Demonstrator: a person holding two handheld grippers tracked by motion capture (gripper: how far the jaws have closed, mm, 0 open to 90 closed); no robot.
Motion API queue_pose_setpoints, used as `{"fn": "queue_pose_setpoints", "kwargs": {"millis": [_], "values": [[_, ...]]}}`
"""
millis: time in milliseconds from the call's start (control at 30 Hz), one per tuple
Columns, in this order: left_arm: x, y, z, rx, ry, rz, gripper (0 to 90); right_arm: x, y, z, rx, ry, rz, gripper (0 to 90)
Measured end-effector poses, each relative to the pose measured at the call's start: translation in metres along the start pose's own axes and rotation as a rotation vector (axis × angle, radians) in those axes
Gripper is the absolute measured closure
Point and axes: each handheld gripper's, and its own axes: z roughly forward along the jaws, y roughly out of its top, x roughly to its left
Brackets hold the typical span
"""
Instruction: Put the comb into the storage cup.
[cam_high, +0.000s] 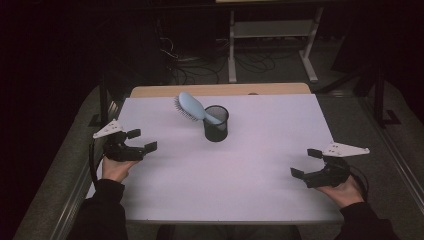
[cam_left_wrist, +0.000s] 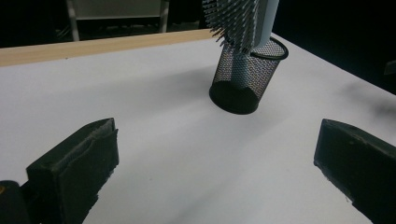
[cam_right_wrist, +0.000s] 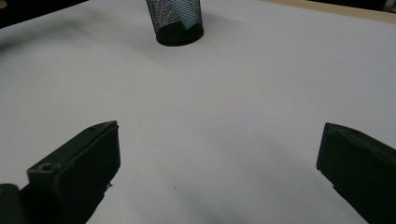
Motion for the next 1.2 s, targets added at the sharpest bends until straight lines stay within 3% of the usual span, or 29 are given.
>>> {"fn": "queue_pose_setpoints", "kwargs": {"millis": [333,1200], "values": [[0.004,-0.022,-0.012,-0.037,0.03,-0.004,0.0,0.0,0.0,0.0,0.003,0.0,-0.002,0.0],[0.005,-0.057,-0.041,-0.101,0.075,0.009,0.0,0.0,-0.002,0.001,0.014,0.002,-0.001,0.0]]}}
